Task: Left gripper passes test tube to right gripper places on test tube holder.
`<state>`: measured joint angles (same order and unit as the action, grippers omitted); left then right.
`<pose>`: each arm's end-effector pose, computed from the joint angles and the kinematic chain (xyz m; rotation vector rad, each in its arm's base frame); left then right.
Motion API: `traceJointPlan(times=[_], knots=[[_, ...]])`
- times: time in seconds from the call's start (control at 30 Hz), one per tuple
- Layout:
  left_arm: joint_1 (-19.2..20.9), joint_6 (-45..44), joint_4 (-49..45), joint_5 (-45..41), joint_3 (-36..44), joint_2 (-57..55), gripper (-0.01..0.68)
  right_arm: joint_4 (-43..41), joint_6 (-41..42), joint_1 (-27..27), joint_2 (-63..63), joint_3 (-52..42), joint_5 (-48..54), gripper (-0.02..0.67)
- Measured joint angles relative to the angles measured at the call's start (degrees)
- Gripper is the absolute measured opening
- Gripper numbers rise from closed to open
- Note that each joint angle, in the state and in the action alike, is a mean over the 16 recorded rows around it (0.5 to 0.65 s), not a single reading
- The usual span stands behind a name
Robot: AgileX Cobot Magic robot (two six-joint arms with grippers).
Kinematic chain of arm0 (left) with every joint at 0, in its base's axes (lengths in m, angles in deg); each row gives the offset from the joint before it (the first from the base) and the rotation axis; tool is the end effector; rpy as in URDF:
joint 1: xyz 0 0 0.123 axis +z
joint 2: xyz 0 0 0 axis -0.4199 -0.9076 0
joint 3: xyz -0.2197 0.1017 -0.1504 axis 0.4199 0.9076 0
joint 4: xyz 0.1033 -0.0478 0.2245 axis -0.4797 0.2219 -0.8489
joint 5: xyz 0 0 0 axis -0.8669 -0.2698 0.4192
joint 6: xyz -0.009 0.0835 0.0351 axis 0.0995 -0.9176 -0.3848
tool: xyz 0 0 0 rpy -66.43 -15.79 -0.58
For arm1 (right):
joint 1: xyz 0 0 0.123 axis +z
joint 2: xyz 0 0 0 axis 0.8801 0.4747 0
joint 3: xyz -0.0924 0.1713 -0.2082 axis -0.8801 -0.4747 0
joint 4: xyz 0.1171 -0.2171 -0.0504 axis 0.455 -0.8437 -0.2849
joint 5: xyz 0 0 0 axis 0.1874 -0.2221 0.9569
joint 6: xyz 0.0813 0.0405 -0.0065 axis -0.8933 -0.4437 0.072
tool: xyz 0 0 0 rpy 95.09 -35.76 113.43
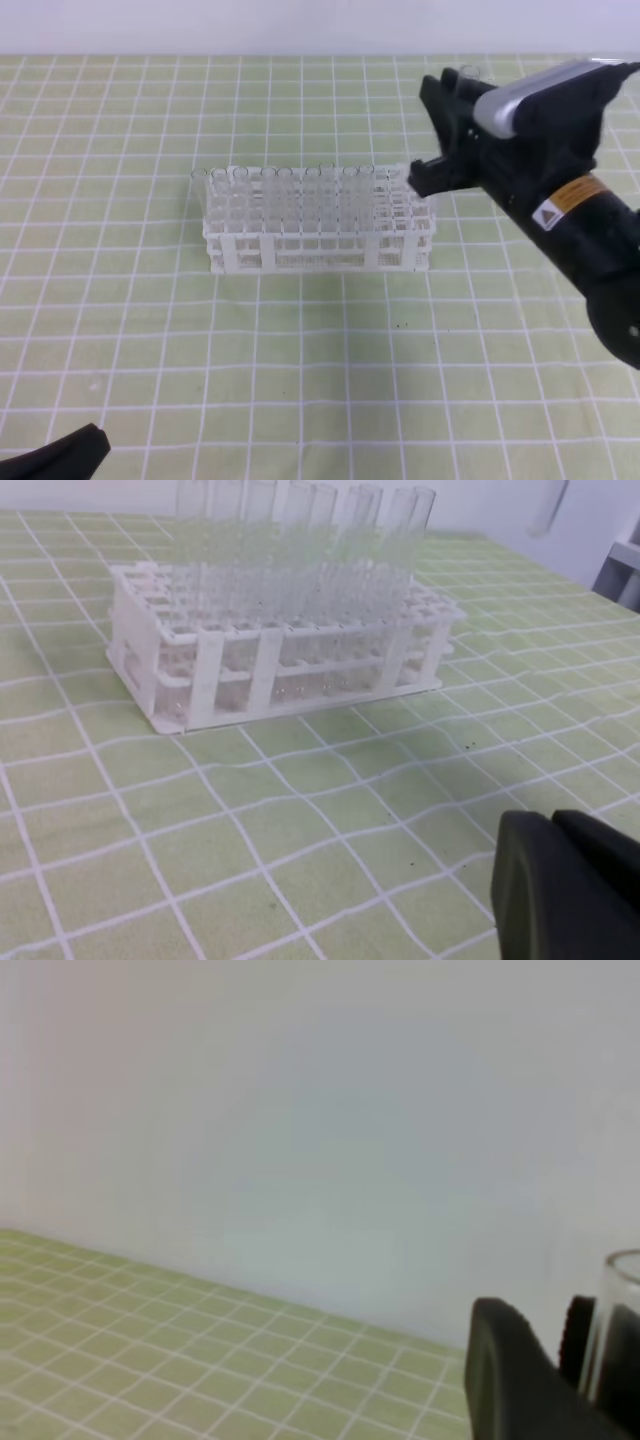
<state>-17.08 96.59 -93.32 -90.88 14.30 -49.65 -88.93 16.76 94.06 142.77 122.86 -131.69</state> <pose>0.0556 -0.0426 0.1909 0.4462 1.7245 -0.6093 0.2805 0.1811 0.2880 -0.4138 1.3858 0.5004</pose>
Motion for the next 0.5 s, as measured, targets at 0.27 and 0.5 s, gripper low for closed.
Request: traceJointPlan(times=[0.27, 0.5], knots=[[0.0, 0.0, 0.1, -0.2, -0.4, 0.1, -0.001, -0.9, 0.5, -1.1, 6.9, 5.3, -1.1, 0.087], [0.0, 0.0, 0.1, -0.1, -0.4, 0.1, -0.001, -2.8, -1.2, -2.7, 13.3, 9.5, -4.2, 0.087]])
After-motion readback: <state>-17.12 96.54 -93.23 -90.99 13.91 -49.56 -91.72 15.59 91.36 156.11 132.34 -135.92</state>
